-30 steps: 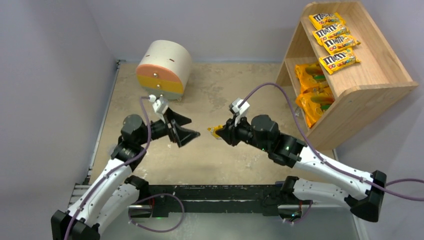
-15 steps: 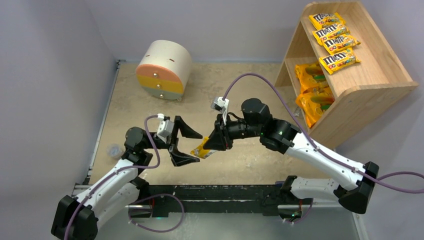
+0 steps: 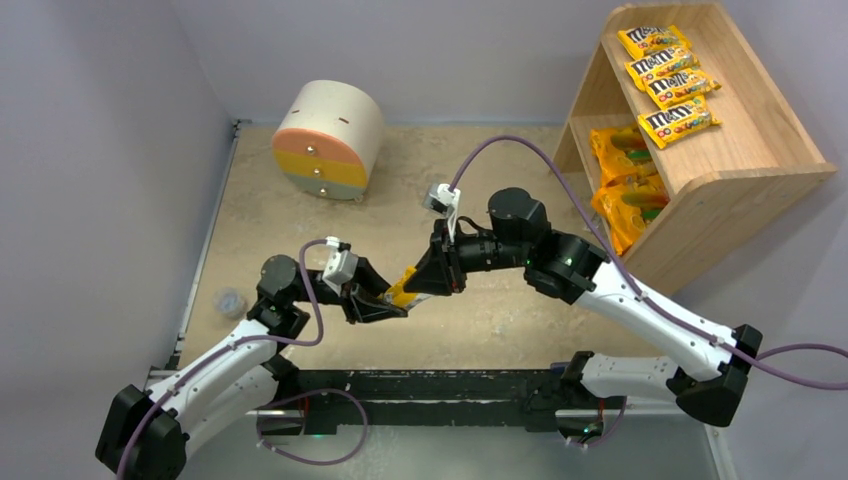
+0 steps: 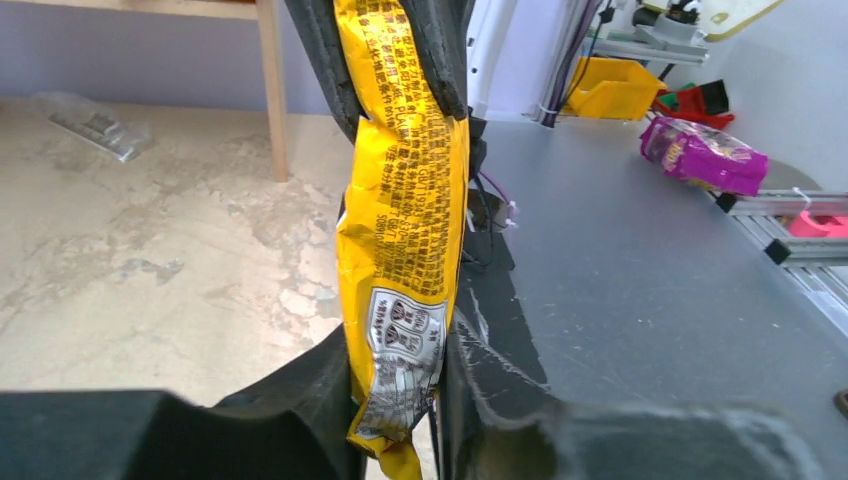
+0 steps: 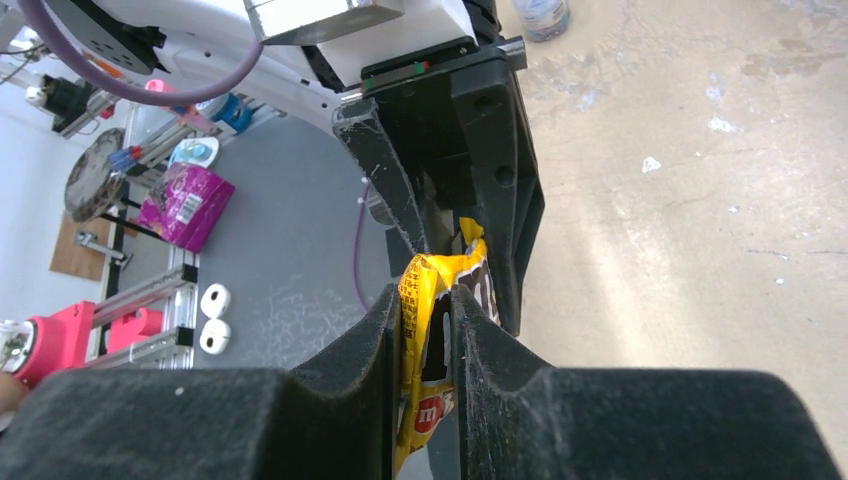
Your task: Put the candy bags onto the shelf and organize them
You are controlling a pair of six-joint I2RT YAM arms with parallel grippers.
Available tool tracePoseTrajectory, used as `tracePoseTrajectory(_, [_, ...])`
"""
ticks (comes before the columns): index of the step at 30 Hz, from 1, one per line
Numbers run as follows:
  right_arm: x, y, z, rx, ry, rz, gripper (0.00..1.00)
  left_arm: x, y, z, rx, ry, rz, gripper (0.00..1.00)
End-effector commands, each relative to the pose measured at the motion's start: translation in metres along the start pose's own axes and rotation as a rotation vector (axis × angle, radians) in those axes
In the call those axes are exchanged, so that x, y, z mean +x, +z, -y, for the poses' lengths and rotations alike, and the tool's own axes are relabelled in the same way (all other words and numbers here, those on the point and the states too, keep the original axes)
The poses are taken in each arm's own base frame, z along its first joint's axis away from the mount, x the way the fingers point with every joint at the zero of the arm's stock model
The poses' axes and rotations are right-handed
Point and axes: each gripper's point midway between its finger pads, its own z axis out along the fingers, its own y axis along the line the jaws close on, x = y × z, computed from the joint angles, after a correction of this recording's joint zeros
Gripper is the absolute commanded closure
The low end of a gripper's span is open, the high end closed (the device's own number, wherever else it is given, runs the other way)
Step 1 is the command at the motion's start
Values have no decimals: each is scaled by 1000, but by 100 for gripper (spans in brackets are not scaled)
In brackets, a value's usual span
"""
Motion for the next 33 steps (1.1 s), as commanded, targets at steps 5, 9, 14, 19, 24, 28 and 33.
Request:
tracePoseTrajectory(5, [-21, -21, -2, 83, -56, 67, 100, -11, 1, -3, -17, 72, 15, 94])
tracePoseTrajectory(9, [-25, -27, 6, 150, -64, 79, 100, -11, 1, -3, -18, 70, 15, 94])
tracePoseTrajectory(14, [-48, -54, 41, 441, -92, 117, 100, -12, 2, -14, -72, 50, 8, 26])
tracePoseTrajectory(19, [-112, -133, 85, 948, -230, 237, 100, -21, -3, -52, -296, -21, -12, 12])
tracePoseTrajectory(24, [-188, -253, 104, 1696, -529, 247, 100, -20, -5, -71, -392, -86, -28, 9])
tracePoseTrajectory(28, [-234, -292, 80, 1888, -742, 226, 100, -18, -6, -70, -390, -83, -33, 8])
tracePoseTrajectory(33, [-254, -347, 83, 2016, -780, 134, 100, -20, -8, -67, -388, -61, -25, 7])
